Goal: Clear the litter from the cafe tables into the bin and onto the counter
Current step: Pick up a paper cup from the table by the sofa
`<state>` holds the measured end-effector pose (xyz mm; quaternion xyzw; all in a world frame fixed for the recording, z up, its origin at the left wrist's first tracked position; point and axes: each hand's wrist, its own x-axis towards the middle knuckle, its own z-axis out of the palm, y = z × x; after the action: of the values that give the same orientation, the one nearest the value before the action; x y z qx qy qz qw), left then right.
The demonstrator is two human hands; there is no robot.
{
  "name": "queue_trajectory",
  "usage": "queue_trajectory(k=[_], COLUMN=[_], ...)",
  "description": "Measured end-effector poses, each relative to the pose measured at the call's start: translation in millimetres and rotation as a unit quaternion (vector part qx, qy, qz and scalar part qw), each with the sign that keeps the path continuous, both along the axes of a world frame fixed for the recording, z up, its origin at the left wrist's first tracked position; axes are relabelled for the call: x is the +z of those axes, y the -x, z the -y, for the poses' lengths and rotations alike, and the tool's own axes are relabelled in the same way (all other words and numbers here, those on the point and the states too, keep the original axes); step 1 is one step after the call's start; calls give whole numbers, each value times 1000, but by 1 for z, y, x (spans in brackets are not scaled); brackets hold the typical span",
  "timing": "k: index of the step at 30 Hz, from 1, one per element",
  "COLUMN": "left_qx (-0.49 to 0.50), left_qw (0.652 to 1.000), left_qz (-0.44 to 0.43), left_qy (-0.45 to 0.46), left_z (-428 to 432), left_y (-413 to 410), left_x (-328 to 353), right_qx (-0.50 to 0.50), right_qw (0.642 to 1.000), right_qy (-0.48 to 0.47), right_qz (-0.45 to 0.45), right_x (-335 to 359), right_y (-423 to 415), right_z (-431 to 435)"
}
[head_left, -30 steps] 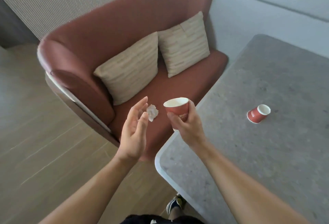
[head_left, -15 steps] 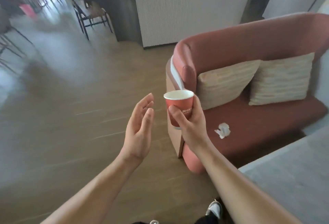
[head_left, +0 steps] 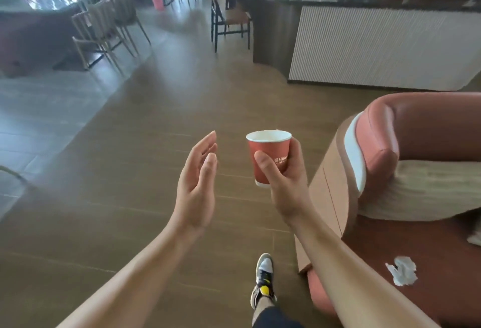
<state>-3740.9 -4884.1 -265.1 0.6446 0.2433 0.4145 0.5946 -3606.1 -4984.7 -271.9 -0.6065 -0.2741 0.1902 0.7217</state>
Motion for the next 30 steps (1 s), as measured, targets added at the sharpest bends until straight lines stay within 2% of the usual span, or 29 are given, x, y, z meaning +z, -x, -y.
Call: queue_trajectory(k=[12,22,30], left_qx=[103,149,158], left_qw=[994,988,986], left_qz=[33,32,48], left_qy=[0,-4,-7], left_z=[-153,-271,-430], left_y=[-136,-206,-267], left_x=[24,25,11], right_qx=[99,139,139], right_qw=[995,990,990], right_qy=[-17,-14,-15], right_qz=[2,-12,4], right_x=[21,22,14], right_y=[-152,-233,-296], right_z=[-195,-319,-477])
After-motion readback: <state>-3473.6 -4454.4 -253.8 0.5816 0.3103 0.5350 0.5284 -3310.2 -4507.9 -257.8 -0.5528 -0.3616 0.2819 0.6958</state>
